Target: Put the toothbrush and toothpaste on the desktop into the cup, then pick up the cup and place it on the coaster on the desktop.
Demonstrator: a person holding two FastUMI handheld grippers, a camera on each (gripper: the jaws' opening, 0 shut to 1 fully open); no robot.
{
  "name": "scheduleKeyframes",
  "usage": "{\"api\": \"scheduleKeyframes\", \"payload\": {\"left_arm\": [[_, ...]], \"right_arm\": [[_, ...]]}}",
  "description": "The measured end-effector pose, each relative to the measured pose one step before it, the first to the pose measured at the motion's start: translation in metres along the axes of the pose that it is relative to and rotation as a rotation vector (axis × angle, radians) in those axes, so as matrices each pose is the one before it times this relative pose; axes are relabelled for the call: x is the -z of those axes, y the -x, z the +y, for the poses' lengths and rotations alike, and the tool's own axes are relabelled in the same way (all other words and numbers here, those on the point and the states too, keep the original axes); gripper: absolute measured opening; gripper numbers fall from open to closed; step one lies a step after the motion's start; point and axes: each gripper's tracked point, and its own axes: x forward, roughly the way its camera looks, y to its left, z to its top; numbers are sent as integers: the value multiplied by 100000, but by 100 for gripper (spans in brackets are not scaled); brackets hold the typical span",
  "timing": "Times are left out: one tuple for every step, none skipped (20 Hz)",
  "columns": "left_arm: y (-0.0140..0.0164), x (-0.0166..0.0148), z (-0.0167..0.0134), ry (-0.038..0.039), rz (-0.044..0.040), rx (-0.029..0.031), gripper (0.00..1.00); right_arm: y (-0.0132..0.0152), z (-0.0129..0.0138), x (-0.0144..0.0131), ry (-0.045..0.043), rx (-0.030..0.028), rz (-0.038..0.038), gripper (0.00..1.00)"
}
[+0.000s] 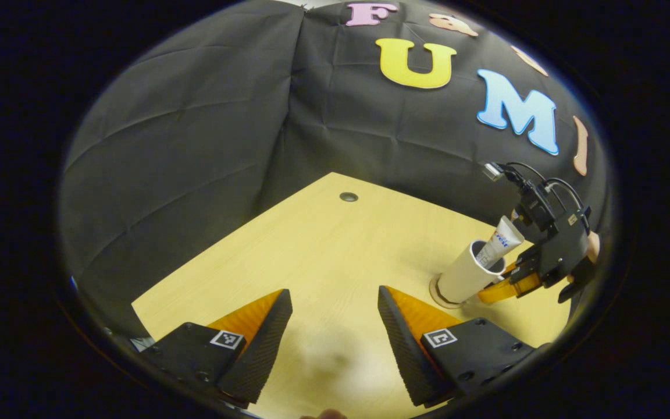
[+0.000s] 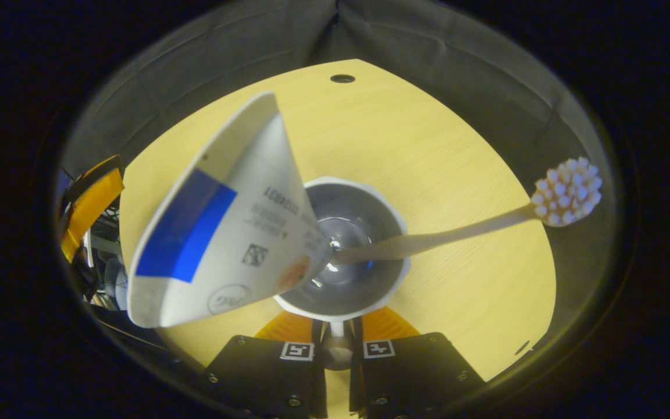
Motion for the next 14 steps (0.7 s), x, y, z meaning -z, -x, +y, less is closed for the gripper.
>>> {"api": "scheduleKeyframes", "payload": {"left_arm": [[-2, 102, 27, 316, -2, -129, 96], [-20, 58, 52, 484, 88, -192, 96], [-22, 38, -12, 416, 21, -163, 95], [-23, 94, 19, 426, 76, -195, 98], [-86, 21, -14, 314, -118, -52, 96], [1, 7, 85, 287, 263, -118, 96], [-44, 109, 40, 117, 268, -77, 96], [72, 50, 42, 179, 195, -172, 96], [8, -50, -25, 210, 56, -31, 96], [34, -40, -19, 179, 71, 113, 98], [-34, -44, -13, 78, 5, 78, 98], [-9, 32, 8, -64, 18, 81, 96], [-3, -52, -25, -120, -21, 52, 96], [19, 6, -34, -188, -40, 204, 99]], "right_arm": [[-237, 107, -206, 307, 644, 521, 16], [-35, 173, -115, 264, 775, 902, 16], [-200, 325, -20, -20, 287, 1782, 16], [-637, 138, -531, -983, -308, -354, 16], [-89, -348, 139, -706, -623, 1237, 17], [-175, -378, -147, -1446, -686, 165, 19], [140, 31, -131, -1055, -1008, -279, 23], [704, -368, 382, -116, -15, -42, 22], [301, -649, 90, 897, 2388, -448, 27], [416, 417, 12, 730, -761, -677, 28], [313, 521, 103, 208, -79, 161, 51], [370, 461, 112, 131, 399, -316, 61], [324, 363, -26, 393, 413, -651, 70], [346, 146, 118, 84, 741, -278, 70]]}}
